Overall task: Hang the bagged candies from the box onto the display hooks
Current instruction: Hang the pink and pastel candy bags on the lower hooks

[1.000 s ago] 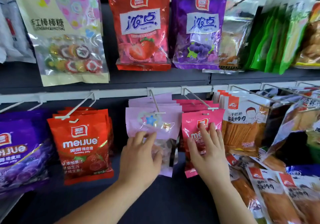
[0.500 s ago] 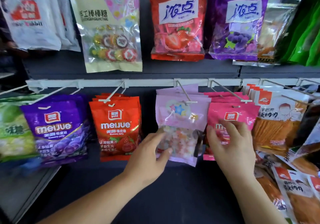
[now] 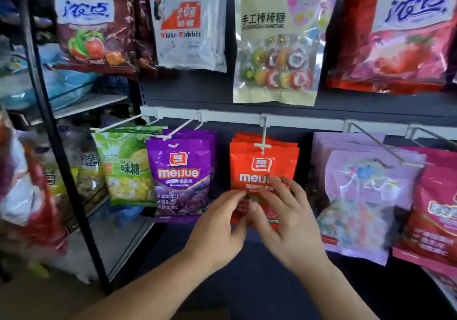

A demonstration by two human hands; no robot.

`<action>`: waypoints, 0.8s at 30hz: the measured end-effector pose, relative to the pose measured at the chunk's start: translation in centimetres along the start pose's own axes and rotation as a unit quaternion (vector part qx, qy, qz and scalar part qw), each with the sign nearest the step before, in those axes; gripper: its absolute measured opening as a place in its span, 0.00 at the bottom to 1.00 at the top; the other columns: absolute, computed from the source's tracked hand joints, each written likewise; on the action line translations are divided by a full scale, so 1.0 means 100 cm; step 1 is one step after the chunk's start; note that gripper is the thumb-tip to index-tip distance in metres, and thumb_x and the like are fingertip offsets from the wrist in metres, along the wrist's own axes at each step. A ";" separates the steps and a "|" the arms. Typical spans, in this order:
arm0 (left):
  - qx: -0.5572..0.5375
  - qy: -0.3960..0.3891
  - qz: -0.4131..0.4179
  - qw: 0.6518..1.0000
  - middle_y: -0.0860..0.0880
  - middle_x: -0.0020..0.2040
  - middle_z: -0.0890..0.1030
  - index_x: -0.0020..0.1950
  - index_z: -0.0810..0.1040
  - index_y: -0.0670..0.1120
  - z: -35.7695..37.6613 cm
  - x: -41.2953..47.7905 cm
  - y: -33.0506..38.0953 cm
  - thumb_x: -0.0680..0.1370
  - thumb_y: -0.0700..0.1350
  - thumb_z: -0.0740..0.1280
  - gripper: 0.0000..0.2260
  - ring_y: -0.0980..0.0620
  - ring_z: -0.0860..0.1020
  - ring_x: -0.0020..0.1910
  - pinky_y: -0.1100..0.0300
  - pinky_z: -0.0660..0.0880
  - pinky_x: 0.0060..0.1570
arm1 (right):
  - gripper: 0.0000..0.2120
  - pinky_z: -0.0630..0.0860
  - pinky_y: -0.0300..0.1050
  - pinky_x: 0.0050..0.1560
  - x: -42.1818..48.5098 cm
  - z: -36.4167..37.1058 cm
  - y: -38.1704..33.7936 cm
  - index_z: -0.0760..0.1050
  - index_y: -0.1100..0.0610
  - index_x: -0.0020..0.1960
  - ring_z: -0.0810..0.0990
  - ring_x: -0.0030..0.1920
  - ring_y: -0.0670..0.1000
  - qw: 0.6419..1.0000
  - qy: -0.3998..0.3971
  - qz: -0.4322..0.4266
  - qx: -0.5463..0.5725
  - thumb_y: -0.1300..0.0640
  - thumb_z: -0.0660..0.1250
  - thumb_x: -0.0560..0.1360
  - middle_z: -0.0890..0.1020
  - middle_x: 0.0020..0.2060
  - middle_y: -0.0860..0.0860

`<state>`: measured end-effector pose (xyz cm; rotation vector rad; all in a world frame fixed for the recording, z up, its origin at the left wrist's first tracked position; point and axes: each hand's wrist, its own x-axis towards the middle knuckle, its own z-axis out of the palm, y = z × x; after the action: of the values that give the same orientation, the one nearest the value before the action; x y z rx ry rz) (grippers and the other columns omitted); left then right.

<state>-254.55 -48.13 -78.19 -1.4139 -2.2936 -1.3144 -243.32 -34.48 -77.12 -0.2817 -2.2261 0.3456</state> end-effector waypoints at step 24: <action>0.050 0.240 -0.144 0.959 0.49 0.67 0.75 0.67 0.77 0.48 -0.142 0.007 -0.159 0.79 0.60 0.59 0.23 0.47 0.71 0.69 0.45 0.68 0.70 | 0.23 0.67 0.63 0.73 0.067 0.129 -0.127 0.80 0.52 0.67 0.74 0.71 0.61 0.968 -0.097 -0.207 -0.106 0.40 0.62 0.80 0.79 0.67 0.52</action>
<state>-271.63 -60.90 -78.69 -0.6449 -2.2327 -1.4009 -258.57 -46.14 -75.77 0.1129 -2.4460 -0.0963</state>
